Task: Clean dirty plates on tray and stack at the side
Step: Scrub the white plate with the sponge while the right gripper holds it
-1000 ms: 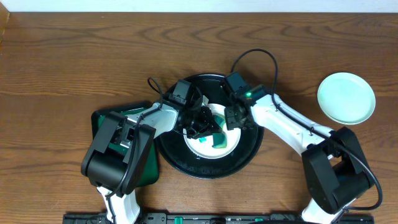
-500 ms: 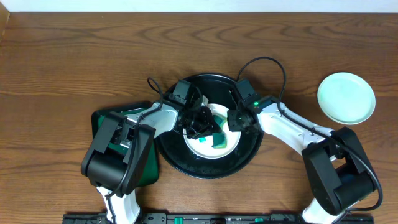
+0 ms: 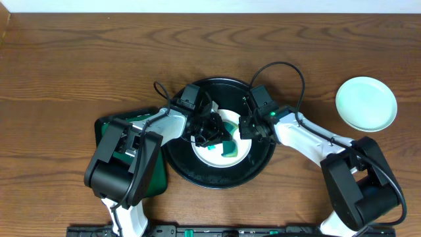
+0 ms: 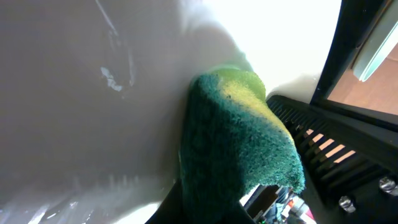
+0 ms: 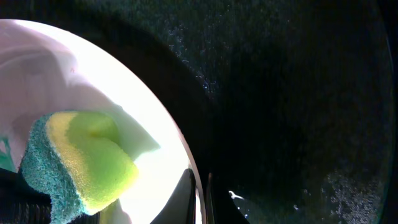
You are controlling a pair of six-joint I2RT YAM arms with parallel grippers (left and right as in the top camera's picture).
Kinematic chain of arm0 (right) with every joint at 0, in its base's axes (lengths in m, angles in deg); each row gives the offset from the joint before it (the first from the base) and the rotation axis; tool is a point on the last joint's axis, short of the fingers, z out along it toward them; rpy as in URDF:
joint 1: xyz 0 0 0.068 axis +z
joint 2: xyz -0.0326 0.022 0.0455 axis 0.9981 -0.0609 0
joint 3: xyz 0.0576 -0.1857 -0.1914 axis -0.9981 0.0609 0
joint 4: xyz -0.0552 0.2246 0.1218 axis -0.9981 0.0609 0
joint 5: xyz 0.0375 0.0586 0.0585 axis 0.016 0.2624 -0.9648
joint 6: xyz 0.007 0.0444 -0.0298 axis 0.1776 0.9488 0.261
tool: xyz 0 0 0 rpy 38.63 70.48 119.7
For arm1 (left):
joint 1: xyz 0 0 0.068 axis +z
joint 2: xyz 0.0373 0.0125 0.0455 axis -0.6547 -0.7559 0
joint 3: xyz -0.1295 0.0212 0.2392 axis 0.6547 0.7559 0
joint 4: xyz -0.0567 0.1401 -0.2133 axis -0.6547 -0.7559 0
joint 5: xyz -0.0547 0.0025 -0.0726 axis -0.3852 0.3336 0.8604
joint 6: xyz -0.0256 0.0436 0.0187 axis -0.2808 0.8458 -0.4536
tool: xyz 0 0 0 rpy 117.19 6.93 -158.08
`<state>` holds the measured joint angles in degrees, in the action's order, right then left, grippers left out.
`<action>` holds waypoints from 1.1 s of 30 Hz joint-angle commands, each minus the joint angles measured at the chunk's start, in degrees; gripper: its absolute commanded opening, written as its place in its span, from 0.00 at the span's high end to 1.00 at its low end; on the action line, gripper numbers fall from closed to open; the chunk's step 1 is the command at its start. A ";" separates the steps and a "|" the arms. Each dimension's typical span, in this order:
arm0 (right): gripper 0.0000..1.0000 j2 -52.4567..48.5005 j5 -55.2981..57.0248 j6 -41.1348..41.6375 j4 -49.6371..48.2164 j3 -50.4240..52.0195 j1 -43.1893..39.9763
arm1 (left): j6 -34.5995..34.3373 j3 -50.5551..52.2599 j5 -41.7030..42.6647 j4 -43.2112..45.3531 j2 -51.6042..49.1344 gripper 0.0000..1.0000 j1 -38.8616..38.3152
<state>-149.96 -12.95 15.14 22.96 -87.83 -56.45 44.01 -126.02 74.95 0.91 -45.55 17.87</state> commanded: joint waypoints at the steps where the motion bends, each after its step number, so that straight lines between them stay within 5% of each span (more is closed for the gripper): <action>1: 0.99 -3.02 -7.50 2.36 -0.52 2.84 1.79 | 4.15 2.21 -11.69 -4.70 -2.60 0.93 0.00; 13: 0.99 -3.02 -7.52 2.51 0.46 3.04 -1.31 | 7.04 -0.50 -28.37 -18.45 -2.54 0.93 2.51; 25: 0.99 -2.99 -7.50 2.49 1.97 3.04 -2.01 | 8.17 -9.73 -56.33 -28.70 -2.54 0.93 2.49; 28: 0.99 -3.02 -7.50 2.49 2.29 3.04 -2.01 | 8.39 -10.78 -54.03 -29.11 -2.54 0.93 2.45; 33: 0.99 -2.99 -7.50 2.51 2.32 3.04 -2.01 | 11.74 -10.80 -31.32 -28.57 -2.54 0.93 0.76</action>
<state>-150.12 -21.96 17.22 23.94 -86.98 -58.28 53.61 -138.39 38.58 -28.07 -44.02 18.28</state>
